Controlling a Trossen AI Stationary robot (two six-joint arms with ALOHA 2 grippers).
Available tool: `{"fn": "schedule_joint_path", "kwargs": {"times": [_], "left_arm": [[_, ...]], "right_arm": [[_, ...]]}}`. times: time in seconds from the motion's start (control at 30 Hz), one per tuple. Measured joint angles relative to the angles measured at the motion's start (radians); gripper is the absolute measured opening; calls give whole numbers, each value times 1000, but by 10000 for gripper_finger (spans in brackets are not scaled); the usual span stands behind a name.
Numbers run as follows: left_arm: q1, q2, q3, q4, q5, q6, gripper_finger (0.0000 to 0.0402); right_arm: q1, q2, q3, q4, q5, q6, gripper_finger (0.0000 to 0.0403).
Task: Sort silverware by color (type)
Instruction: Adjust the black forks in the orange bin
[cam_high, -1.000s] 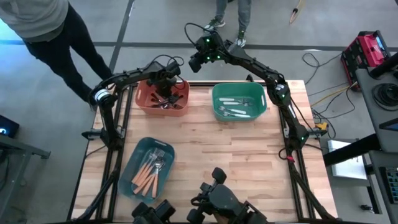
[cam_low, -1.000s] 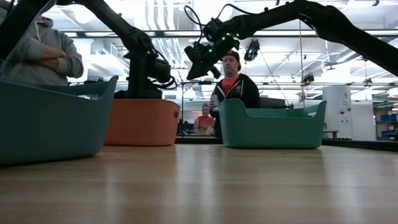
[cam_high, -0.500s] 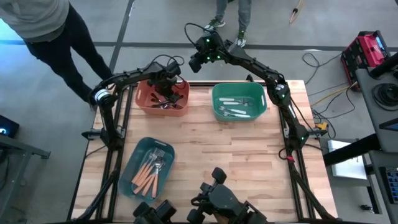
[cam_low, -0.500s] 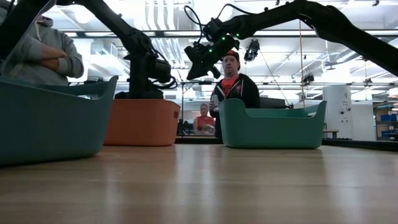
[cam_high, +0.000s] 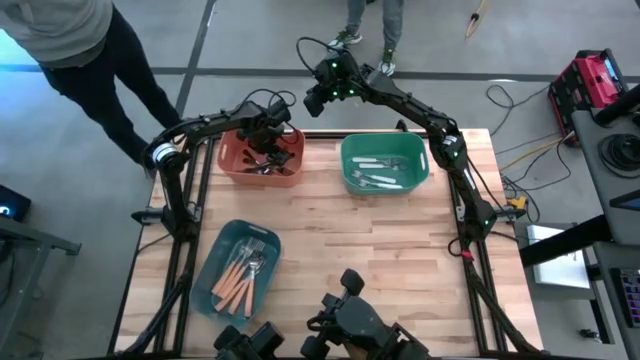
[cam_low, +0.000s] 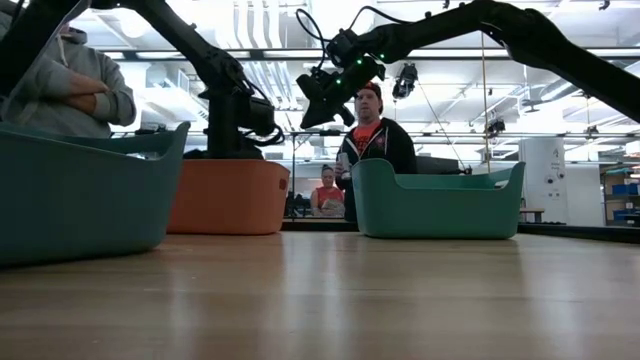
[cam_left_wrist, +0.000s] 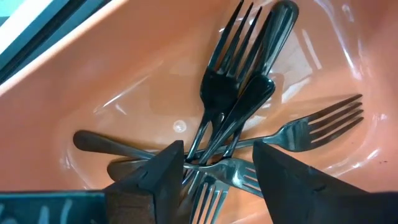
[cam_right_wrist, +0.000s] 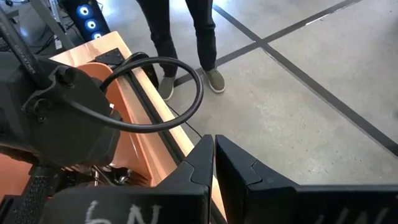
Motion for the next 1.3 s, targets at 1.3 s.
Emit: {"fn": "schedule_joint_path", "kwargs": {"times": [1.3], "left_arm": [[-5, 22, -20, -26, 78, -11, 176]], "right_arm": [[0, -1, 0, -1, 0, -3, 9]]}}
